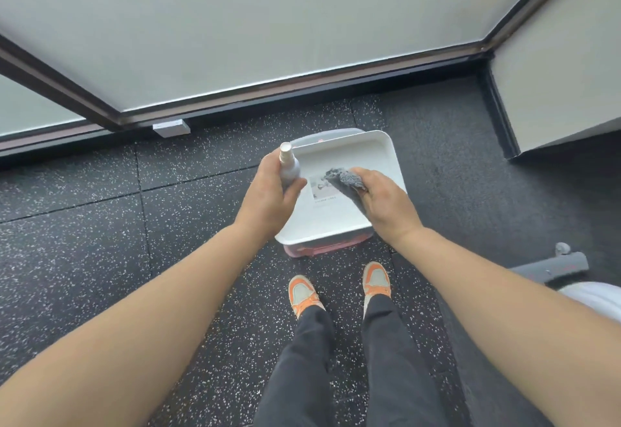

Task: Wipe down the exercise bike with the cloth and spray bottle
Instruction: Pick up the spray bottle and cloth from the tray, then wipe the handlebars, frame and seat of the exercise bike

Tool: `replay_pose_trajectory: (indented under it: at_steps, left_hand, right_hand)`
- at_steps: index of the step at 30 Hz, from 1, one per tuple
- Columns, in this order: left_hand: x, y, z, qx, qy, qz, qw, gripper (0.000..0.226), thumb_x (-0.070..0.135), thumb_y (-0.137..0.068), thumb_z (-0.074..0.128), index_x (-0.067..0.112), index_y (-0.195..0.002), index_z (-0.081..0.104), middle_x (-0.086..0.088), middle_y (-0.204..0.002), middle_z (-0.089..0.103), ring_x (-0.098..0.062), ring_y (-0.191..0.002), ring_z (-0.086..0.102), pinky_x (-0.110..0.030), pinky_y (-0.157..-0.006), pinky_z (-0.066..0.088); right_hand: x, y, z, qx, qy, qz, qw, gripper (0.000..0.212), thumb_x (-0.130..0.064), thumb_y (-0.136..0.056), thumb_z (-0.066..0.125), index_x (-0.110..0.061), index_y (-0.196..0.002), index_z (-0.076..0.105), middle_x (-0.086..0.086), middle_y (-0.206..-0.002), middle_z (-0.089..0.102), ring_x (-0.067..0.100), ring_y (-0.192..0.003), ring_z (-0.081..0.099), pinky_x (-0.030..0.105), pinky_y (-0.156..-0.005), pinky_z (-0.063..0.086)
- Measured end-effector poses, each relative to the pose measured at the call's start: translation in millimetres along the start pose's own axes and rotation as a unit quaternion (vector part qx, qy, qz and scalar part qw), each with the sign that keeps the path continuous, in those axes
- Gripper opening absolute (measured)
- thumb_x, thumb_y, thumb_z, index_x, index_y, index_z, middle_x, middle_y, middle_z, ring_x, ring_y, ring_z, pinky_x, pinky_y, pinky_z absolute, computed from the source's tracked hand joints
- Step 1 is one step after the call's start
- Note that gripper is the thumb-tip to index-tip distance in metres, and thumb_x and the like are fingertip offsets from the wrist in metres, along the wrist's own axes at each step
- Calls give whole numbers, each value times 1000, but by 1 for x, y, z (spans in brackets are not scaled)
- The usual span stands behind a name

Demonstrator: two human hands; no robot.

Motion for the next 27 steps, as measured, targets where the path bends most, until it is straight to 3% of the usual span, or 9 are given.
replay_pose_trajectory:
  at_steps: [4, 8, 12, 18, 23, 27]
  left_hand:
    - [39, 19, 2, -26, 3, 32, 999, 48, 29, -93, 60, 25, -135, 37, 4, -111, 53, -18, -92, 55, -36, -82, 45]
    - [81, 38, 5, -34, -1, 74, 997, 53, 25, -92, 62, 21, -138, 37, 18, -100, 48, -14, -91, 52, -26, -80, 39]
    - [121, 57, 20, -53, -9, 110, 992, 57, 24, -92, 63, 17, -141, 36, 6, -108, 53, -6, -90, 48, -14, -73, 32]
    - [176, 94, 61, -91, -13, 158, 983, 64, 29, -89, 64, 30, -143, 30, 9, -108, 55, -8, -90, 51, -26, -80, 39]
    - [224, 146, 101, -117, -26, 202, 972, 65, 37, -89, 64, 36, -143, 26, 9, -122, 55, -10, -104, 54, -32, -89, 42]
    - [267, 202, 137, -138, -32, 241, 960, 68, 40, -91, 60, 39, -146, 19, 7, -124, 56, -10, -95, 58, -32, -81, 44]
  right_hand:
    - [-1, 28, -26, 18, 5, 27, 999, 32, -28, -99, 45, -19, -129, 53, 6, -109, 63, 26, -100, 55, 42, -81, 47]
    - [2, 64, -57, 45, 1, 55, 998, 34, -36, -98, 46, -21, -127, 55, 2, -107, 63, 22, -99, 55, 43, -82, 48]
    - [6, 105, -95, 85, 2, 69, 994, 33, -36, -97, 48, -20, -124, 57, 1, -105, 64, 21, -100, 56, 40, -83, 48]
    - [23, 183, -148, 156, 11, 94, 983, 31, -40, -95, 51, -19, -116, 61, -1, -91, 62, 21, -89, 57, 41, -74, 50]
    - [48, 267, -178, 203, 5, 130, 971, 37, -46, -94, 47, -21, -117, 61, -3, -93, 62, 19, -90, 57, 36, -75, 48]
    - [65, 348, -199, 250, -7, 151, 956, 32, -40, -95, 51, -20, -117, 61, -2, -98, 64, 17, -93, 57, 34, -79, 47]
Point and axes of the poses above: each hand's wrist, its own y-axis away from the middle knuckle, its own z-axis out of the palm, x = y × z, the point moved 10 cm from there along -y, towards the middle knuckle
